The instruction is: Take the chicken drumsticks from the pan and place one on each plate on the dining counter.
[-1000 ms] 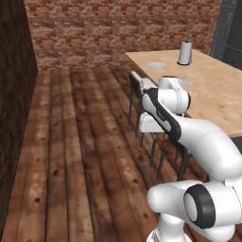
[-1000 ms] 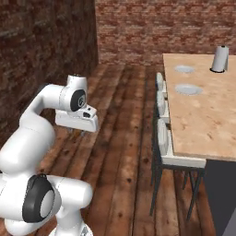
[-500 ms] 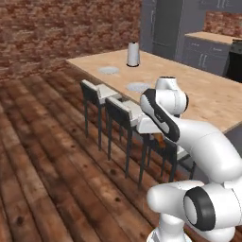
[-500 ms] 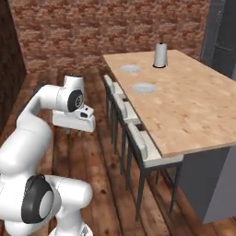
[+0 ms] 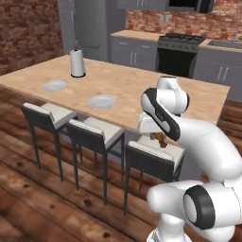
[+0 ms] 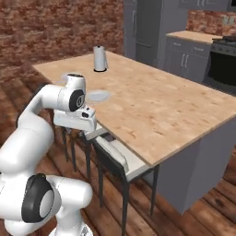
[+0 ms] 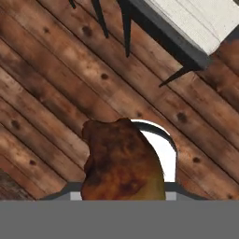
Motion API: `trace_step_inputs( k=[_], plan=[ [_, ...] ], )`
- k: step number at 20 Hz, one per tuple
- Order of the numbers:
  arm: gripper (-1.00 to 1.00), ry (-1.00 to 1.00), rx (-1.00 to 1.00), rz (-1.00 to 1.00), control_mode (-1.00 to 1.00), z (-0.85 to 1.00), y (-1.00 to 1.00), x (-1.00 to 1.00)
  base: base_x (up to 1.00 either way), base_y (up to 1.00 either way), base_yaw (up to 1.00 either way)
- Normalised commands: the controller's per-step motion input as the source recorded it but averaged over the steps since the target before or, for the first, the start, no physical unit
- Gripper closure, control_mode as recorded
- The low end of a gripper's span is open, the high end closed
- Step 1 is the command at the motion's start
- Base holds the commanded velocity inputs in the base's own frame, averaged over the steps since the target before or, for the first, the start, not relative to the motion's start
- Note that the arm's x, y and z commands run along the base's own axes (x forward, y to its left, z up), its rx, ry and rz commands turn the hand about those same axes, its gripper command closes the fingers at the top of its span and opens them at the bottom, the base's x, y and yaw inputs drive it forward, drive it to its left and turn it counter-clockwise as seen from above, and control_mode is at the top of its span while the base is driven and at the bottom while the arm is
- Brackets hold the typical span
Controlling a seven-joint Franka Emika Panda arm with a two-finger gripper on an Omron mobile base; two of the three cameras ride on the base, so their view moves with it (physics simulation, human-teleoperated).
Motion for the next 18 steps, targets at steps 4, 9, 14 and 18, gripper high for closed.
trace_step_inputs(
  k=[4,9,14,18],
  plan=[
    [1.0,0.0,0.0,0.0,1.0,0.0,0.0,0.0,0.39,0.88,-0.38],
    [1.0,0.0,0.0,0.0,1.0,0.0,0.0,0.0,0.29,0.9,-0.37],
    [1.0,0.0,0.0,0.0,1.0,0.0,0.0,0.0,0.33,0.84,-0.44],
    [1.0,0.0,0.0,0.0,1.0,0.0,0.0,0.0,0.36,0.8,-0.43]
  ],
)
